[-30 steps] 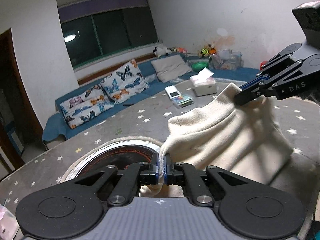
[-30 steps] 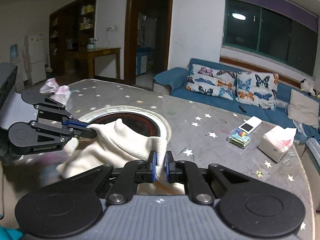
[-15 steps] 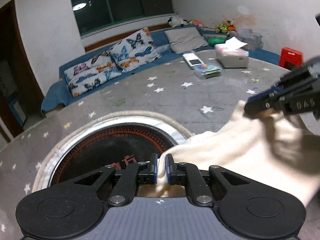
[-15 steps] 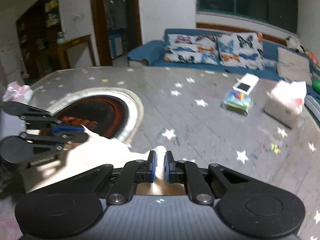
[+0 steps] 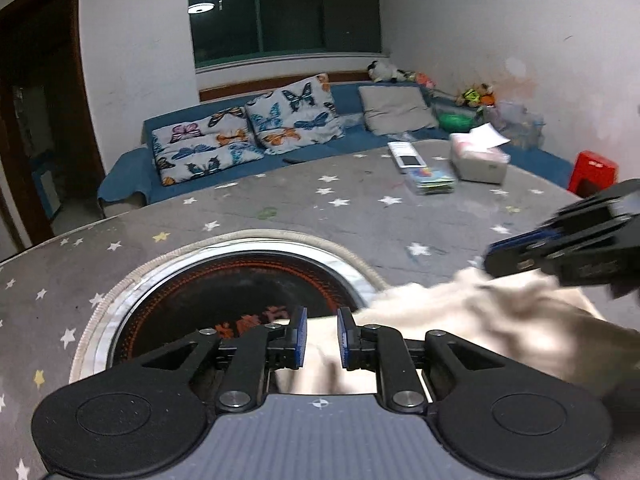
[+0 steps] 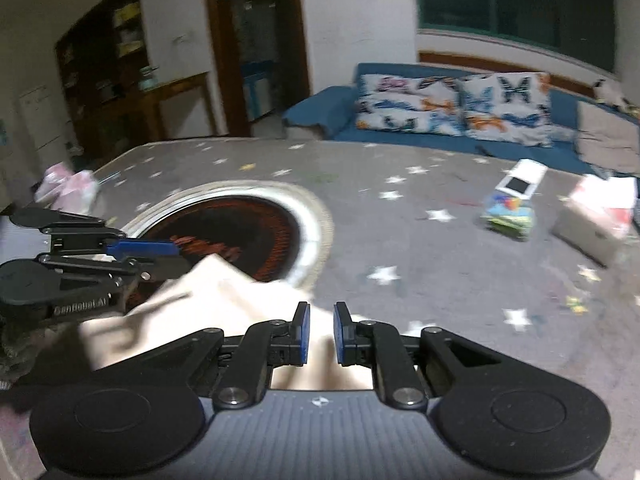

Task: Fold clothes
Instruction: 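Lay the folded hem onto the sweatshirt with both grippers and release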

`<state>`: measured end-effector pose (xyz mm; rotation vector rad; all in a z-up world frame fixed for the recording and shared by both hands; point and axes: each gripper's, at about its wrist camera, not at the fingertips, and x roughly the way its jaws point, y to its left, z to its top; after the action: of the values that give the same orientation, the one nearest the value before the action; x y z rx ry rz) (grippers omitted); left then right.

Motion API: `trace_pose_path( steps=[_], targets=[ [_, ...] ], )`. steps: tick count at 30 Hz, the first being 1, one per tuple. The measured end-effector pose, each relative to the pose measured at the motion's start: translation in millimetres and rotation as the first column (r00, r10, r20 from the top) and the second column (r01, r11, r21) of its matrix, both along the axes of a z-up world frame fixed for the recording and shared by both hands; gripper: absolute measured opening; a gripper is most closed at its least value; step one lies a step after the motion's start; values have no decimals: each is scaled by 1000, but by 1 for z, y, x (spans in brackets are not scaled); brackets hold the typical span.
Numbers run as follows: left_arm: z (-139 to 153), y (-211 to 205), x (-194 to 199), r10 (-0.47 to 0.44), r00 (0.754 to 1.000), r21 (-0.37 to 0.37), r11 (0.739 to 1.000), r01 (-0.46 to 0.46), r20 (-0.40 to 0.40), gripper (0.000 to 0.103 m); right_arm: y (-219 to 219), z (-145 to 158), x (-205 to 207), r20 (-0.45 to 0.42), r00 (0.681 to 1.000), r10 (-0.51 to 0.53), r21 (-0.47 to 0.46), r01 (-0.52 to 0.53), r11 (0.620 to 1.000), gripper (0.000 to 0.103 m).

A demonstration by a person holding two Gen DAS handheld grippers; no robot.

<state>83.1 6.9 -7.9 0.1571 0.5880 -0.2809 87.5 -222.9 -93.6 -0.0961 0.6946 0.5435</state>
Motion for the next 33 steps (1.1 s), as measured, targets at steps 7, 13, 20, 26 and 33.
trace_pose_path(
  steps=[7,13,20,26,33],
  targets=[
    [-11,-1,-23,-17,999,-11,1000,17,-35,31,25,-19,12,-48,999,14,-18,-15,1000,13],
    [-26,9,-20,19,998,-25,999,-21,-66,40,30,-32,21,-46,999,-26,-27,25,999,14],
    [-30,14,-22,17,997,-63,998,-22,-82,39,30,-33,23,-40,999,-9,-38,8,999,14],
    [-30,21,-31,12,993,-128,991,-27,-117,39,31,-33,18,-33,999,10,-52,-12,999,14],
    [-29,24,-50,6,991,-160,987,-27,-130,39,30,-34,7,-30,999,38,-54,-40,998,15]
  ],
)
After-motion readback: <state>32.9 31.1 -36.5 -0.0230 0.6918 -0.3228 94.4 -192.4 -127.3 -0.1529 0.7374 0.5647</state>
